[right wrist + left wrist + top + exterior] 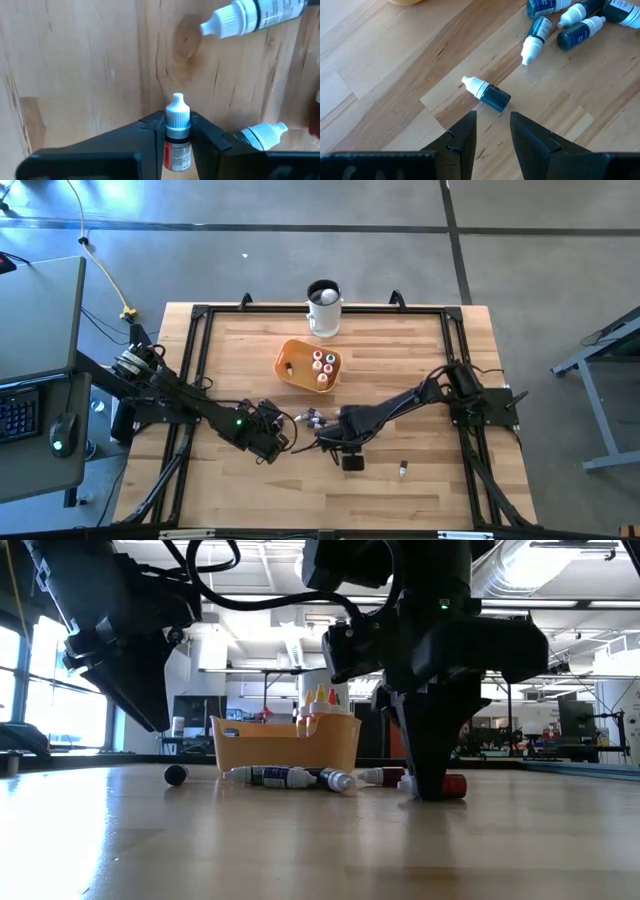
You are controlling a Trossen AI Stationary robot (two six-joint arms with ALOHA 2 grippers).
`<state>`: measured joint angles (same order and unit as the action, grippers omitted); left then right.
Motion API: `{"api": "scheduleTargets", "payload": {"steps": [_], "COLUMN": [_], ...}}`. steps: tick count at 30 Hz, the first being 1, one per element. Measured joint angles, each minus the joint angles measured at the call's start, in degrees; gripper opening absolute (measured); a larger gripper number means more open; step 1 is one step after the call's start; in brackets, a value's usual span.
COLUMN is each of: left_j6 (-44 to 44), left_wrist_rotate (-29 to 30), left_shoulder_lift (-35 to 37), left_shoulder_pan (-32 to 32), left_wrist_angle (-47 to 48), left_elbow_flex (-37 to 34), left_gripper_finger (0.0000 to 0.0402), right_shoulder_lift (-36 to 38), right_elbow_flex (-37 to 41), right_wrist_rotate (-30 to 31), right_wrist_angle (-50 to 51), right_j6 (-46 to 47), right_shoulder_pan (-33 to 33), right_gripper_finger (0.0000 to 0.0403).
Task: Pick & Place food coloring
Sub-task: Put the orange food coloring bottle into the yellow bin
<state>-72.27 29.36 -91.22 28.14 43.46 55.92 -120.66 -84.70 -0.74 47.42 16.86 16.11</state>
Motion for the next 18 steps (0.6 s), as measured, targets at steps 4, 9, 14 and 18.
{"api": "scheduleTargets", "payload": {"steps": [4, 9, 14, 18], "left_j6": [0.0, 0.0, 0.0, 1.1], "left_wrist_rotate": [-0.6, 0.3, 1.2, 1.1], "left_shoulder_lift": [1.3, 5.2, 9.0, 9.8], "left_shoulder_pan": [0.0, 0.0, 0.0, 0.0], "left_wrist_angle": [1.8, 5.2, 8.3, 9.6], "left_elbow_flex": [0.0, 0.1, 0.1, 0.1], "left_gripper_finger": [0.0117, 0.0117, 0.0117, 0.0117], "right_shoulder_lift": [2.9, 7.9, 10.5, 10.3], "right_elbow_flex": [0.4, 0.1, 0.0, 0.0], "right_wrist_rotate": [-0.1, 4.9, 10.4, 9.7], "right_wrist_angle": [-1.3, -9.8, -26.3, -34.6], "right_j6": [0.6, -4.5, -12.6, -18.7], "right_shoulder_pan": [-1.4, -4.3, -9.1, -14.0], "right_gripper_finger": [0.0064, 0.0067, 0.0069, 0.0067]}}
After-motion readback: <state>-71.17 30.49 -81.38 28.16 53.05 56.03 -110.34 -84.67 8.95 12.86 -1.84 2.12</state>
